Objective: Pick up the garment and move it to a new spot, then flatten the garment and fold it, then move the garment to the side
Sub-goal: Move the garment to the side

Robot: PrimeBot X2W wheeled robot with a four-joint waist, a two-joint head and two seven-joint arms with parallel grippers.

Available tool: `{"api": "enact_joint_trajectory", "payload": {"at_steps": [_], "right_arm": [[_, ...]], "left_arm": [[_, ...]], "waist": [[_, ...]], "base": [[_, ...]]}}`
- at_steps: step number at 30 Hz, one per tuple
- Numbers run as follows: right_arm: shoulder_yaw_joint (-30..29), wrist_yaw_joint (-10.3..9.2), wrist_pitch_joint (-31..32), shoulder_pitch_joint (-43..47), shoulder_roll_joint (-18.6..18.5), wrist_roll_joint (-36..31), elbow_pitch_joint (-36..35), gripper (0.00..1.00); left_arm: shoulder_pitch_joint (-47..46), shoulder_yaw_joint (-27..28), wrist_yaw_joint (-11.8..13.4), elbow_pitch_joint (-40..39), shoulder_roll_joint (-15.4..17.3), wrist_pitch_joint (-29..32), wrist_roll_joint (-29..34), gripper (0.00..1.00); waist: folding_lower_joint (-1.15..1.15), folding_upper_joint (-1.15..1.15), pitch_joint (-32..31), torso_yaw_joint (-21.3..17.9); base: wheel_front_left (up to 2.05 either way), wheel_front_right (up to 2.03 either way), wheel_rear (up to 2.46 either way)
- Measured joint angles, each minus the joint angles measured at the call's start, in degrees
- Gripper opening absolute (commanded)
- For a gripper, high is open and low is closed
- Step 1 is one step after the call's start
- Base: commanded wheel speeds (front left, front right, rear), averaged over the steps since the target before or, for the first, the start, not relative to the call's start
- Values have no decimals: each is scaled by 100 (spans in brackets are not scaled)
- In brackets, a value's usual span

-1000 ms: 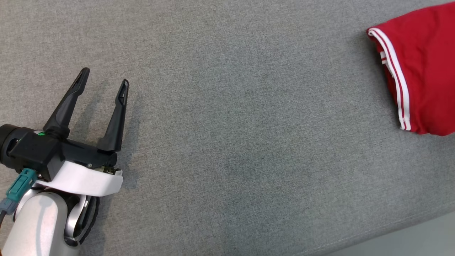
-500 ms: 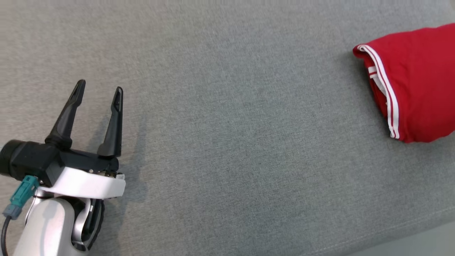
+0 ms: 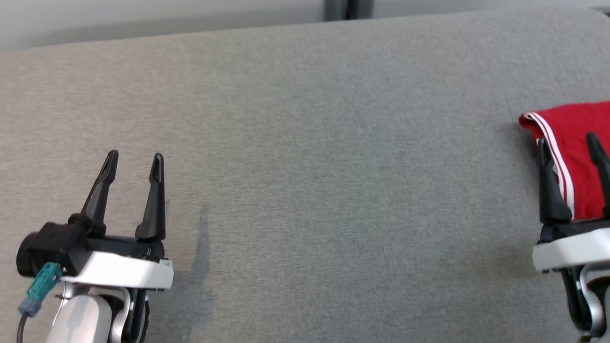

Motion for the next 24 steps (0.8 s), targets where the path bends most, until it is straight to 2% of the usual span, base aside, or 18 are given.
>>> {"api": "enact_joint_trajectory", "payload": {"at_steps": [11,24], "right_arm": [[269,0,248,664,299,-104,-130,100],[193,0,240,1098,386,15,113,100]], "left_arm": [[526,-2,29,310,-15,-18,-158,100],[774,-234,42,515,-10,85,-112,100]], "waist": [[0,0,-799,535],[0,0,-1376,529]], "base": [[0,0,0],[0,0,0]]}}
